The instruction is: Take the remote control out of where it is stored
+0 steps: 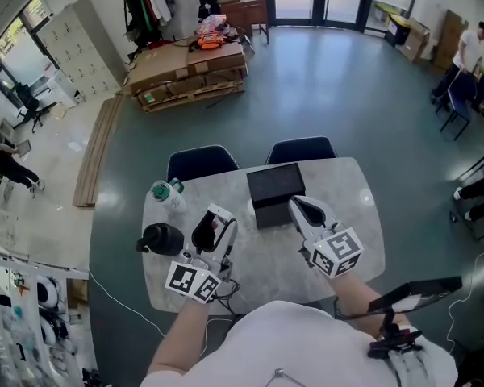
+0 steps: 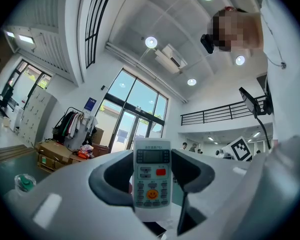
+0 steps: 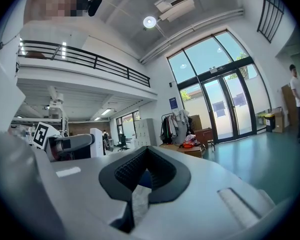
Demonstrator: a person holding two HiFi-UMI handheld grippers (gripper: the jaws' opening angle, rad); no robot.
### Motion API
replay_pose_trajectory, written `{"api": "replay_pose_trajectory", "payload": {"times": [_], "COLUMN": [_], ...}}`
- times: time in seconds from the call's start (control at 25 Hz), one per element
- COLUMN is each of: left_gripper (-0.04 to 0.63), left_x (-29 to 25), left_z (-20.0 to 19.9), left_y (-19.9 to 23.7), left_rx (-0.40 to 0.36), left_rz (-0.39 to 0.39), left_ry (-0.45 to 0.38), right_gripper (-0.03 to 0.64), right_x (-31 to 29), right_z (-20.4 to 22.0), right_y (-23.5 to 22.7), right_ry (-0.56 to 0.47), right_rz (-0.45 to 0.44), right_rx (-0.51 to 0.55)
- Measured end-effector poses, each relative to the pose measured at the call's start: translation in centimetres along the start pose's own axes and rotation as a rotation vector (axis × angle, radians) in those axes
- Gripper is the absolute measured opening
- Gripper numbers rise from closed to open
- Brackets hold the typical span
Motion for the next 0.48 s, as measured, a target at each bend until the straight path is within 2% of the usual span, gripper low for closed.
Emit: {"api": "replay_pose_trajectory", "payload": {"times": [0.48], "left_gripper": [0.239], "left_x": [-0.65], "left_z": [-0.21], "left_y": [0.23], "left_rx": [0.001], "left_rz": [-0.002], "left_ry": [0.003], "right_gripper": [0.025], "right_x": [0.02], "right_z": [0.21], "right_y": [-0.2], "right_ry": [0.013], "right_rz": [0.013], "right_rx": [0.0]}}
Point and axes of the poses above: the fingertips, and each gripper's own axes: x backward along the fingers, y to its left, z out of its underside, the point moved 2 cm from there along x, backward along the fingers, and after that the axes turned 12 degrees about -z, right-handed, at the moved point
